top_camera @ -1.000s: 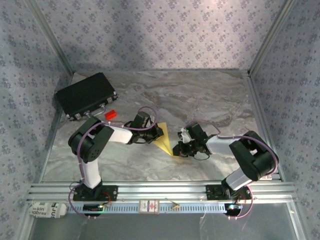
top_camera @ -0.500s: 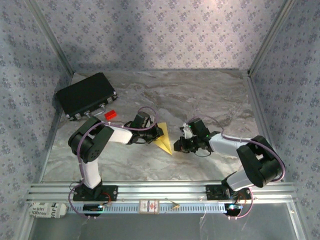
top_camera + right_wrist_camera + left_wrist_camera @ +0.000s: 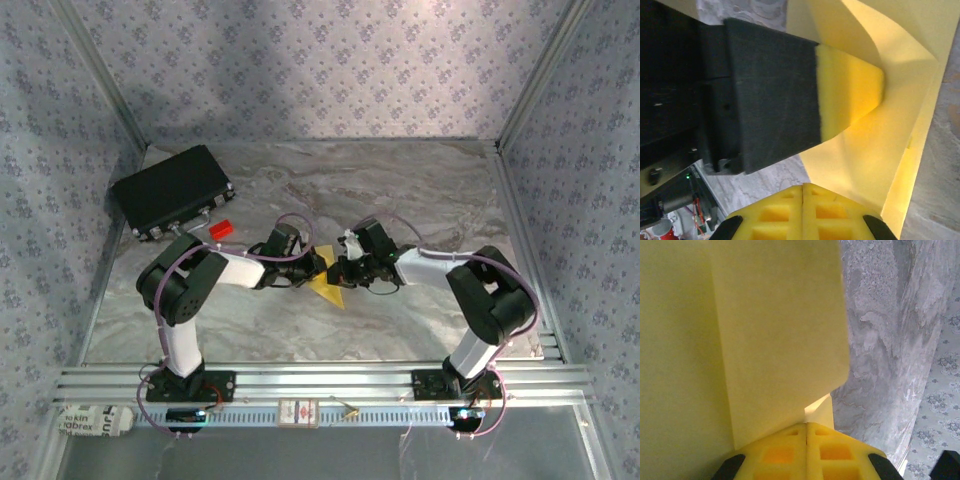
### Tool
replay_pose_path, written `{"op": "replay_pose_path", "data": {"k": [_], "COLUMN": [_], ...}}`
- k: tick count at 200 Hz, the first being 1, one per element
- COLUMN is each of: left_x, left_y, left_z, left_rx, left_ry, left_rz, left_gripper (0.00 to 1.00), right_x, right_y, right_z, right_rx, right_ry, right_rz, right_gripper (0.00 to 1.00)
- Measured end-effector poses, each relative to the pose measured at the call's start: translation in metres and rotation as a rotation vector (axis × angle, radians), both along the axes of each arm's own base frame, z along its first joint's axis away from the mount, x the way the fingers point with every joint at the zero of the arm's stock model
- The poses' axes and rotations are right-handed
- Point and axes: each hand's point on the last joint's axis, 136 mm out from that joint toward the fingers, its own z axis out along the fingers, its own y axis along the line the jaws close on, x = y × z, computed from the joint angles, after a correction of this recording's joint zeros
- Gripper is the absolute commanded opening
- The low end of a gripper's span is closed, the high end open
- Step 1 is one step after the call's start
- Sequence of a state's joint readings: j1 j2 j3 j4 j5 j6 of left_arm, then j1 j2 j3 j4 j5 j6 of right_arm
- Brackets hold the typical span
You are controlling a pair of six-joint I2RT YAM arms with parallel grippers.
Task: Fold a paper plane with a square sheet of paper (pick it up from the middle)
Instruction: Fourth fold the wing at the center of the table.
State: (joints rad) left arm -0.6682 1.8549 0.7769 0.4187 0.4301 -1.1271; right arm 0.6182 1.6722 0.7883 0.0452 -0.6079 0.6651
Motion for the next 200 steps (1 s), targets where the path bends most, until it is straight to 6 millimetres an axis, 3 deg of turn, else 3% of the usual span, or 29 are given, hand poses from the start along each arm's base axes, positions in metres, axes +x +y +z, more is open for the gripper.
{"op": "replay_pose_path", "data": {"k": [47,118,200], "left_x": [0.0,0.0,-0.004], "left_y": [0.0,0.0,-0.002], "left_z": [0.0,0.0,-0.001], "left_rx": [0.0,0.0,-0.003], "left_ry": [0.0,0.0,0.001], "left_rz": [0.0,-0.001,-0.01], "left_gripper": [0.05,0.05,0.05], "right_x": [-0.006,-0.015,-0.024], "right_y": [0.003,-0.008,-0.015], "right_z": [-0.014,-0.032,-0.033], "right_rx": [-0.037,-0.077,-0.048], "right_ry": [0.015,0.041,0.017], "right_rz": [0.01,-0.002,-0.02], "right_gripper": [0.03,0.03,0.02]}}
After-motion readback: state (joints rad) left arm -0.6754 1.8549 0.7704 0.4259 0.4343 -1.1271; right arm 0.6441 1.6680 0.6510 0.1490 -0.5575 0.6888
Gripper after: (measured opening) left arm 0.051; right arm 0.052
